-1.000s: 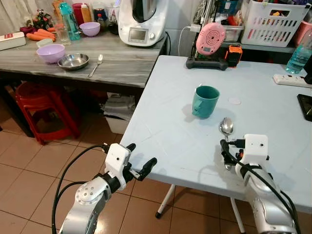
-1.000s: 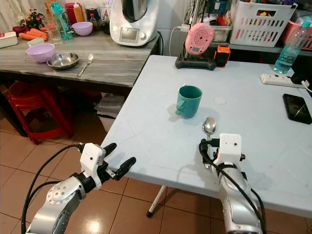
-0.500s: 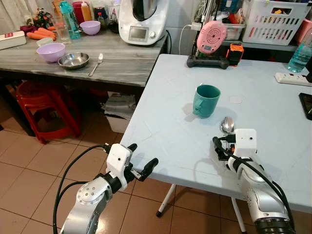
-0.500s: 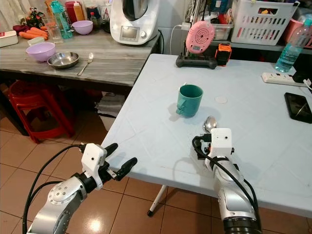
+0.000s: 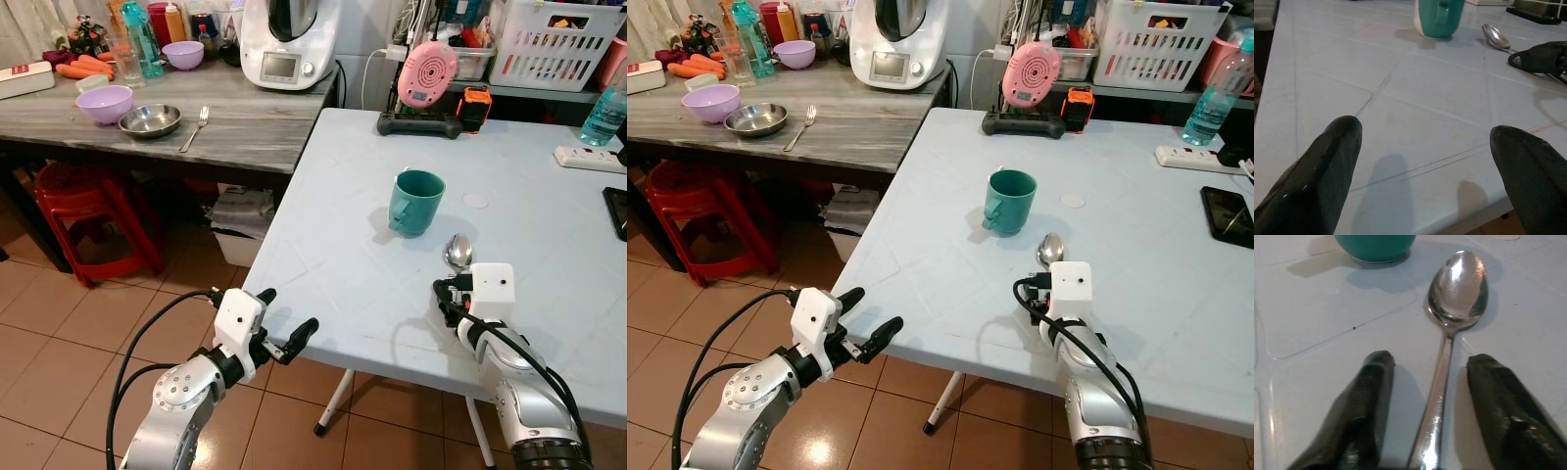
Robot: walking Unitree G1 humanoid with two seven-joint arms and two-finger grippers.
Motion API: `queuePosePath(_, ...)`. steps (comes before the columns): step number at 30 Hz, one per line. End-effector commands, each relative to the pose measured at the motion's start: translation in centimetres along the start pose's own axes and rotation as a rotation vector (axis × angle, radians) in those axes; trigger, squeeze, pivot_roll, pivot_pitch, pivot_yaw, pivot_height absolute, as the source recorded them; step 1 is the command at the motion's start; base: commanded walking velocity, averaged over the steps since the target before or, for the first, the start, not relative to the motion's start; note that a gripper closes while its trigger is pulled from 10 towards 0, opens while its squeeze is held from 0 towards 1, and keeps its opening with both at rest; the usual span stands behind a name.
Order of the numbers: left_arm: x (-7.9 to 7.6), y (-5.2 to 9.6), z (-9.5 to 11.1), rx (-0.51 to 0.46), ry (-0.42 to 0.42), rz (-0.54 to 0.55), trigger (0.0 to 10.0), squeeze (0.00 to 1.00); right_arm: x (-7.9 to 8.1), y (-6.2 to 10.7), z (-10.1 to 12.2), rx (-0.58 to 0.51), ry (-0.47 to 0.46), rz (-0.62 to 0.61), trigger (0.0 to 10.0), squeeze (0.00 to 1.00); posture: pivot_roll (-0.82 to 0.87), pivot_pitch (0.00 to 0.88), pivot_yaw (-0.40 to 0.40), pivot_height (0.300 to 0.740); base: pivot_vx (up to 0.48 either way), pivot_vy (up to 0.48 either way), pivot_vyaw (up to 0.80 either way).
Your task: Setting the table
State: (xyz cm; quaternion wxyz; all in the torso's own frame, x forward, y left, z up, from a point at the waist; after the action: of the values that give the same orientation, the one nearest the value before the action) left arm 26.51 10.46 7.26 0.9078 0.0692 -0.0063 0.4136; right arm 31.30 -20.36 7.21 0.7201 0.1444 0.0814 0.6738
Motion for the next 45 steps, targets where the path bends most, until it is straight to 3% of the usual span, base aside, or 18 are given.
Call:
queuePosePath(1, -0.2, -0.1, 0.6, -0.017, -0.015, -0.028, 10.0, 0.00, -0.9, 0.1, -1.2, 0.050, -0.012, -0.037, 0.0, 0.00, 0.00, 0.026, 0.024, 0.740, 0.000, 0.000, 0.00)
queuePosePath(8, -0.8, 0.0, 0.8, -0.030, 0.035, -0.126, 10.0, 0.00, -1.0, 0.1, -1.5, 0.061, -0.036, -0.043, 0.0, 0.00, 0.00, 0.027, 0.027, 0.740, 0.000, 0.000, 0.00)
queuePosePath(30, -0.8, 0.3, 0.9, -0.029, 0.016, -0.149, 10.0, 0.00, -0.8, 0.0, -2.1, 0.084, -0.138, -0.071, 0.0, 0.00, 0.00, 0.019, 0.027, 0.740, 0.000, 0.000, 0.00)
queuePosePath(41, -0.3, 0.2, 1.1, -0.045, -0.008, -0.105, 10.0, 0.00, 1.5, 0.3, -0.7, 0.014, -0.297, -0.067, 0.0, 0.00, 0.01, 0.002, 0.024, 0.740, 0.000, 0.000, 0.00)
queuePosePath(45, 1.4, -0.3, 1.7, -0.068, -0.017, 0.022, 10.0, 0.00, 2.7, 0.9, 1.5, -0.109, -0.320, -0.053, 0.0, 0.00, 0.00, 0.000, 0.029, 0.740, 0.000, 0.000, 0.00)
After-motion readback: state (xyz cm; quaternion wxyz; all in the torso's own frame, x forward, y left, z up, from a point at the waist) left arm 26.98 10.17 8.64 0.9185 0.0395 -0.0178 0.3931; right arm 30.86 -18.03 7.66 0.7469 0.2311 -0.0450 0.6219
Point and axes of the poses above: a point about 5 cm out from each wrist's last joint towards the gripper, its own y axis pointing back from the gripper into the wrist, its own z axis along the axis of the wrist's last joint, x = y × z, the point moved 2 cm from there along -y, pointing out of the wrist towards the gripper, and after that the axes turned 8 degrees about -y, right-handed, at the moved point
